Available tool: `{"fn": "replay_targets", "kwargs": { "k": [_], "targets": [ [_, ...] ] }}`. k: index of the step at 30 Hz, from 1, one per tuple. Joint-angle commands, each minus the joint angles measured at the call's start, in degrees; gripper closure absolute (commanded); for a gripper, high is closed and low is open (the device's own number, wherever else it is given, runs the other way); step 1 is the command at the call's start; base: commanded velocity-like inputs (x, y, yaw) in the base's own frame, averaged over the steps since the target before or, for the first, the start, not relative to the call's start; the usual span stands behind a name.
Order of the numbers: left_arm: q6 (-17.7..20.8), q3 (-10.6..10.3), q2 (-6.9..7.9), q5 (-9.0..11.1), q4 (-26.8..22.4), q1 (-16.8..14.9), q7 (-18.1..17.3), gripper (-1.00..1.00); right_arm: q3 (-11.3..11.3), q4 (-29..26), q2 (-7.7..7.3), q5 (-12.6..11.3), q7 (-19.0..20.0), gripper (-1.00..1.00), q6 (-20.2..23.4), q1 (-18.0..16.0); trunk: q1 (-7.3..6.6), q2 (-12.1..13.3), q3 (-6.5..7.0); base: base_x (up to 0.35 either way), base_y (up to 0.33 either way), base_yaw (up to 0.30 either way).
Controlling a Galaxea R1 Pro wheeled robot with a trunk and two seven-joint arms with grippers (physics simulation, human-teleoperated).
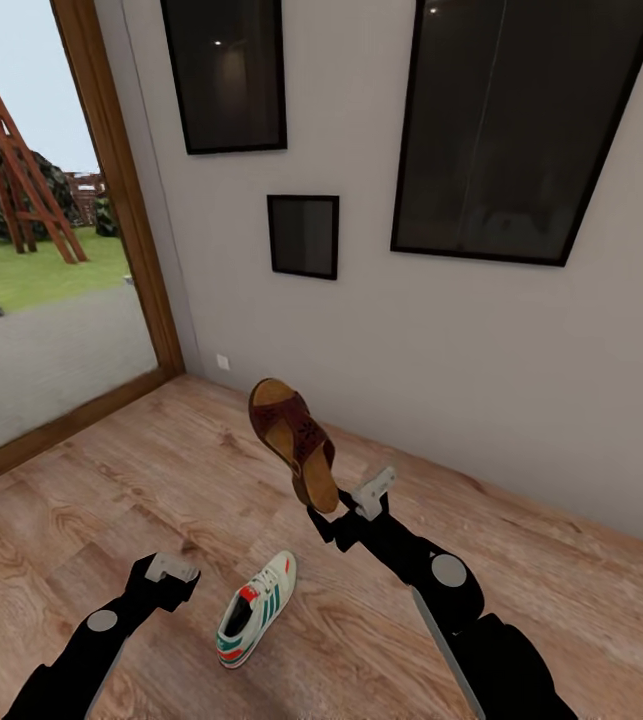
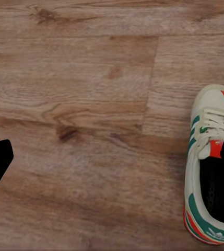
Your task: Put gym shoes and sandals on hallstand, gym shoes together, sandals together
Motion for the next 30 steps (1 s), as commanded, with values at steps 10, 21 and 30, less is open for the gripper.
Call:
{"fn": "replay_targets", "kwargs": {
  "k": [10, 21, 30],
  "targets": [
    [-0.33, -2.42, -0.68, -0.53, -0.01, -0.03, -1.0, -1.0, -1.32, -0.01, 0.07, -0.09, 0.13, 1.0, 0.41, -0.03, 0.24, -0.16, -2.27, 0.0, 0.0, 0.0],
    [3.05, -7.97, -0.78, -0.36, -0.47, -0.46, -1.02, -1.0, -1.41, 0.05, 0.08, -0.09, 0.13, 1.0, 0.43, -0.03, 0.53, -0.31, -4.71, 0.0, 0.0, 0.0],
    [3.15, -8.07, -0.77, -0.44, -0.55, -0.4, -1.06, -1.0, -1.41, 0.01, 0.08, -0.1, 0.13, 1.0, 0.43, -0.03, 0.76, -0.43, -7.28, 0.0, 0.0, 0.0]
  ]
}}
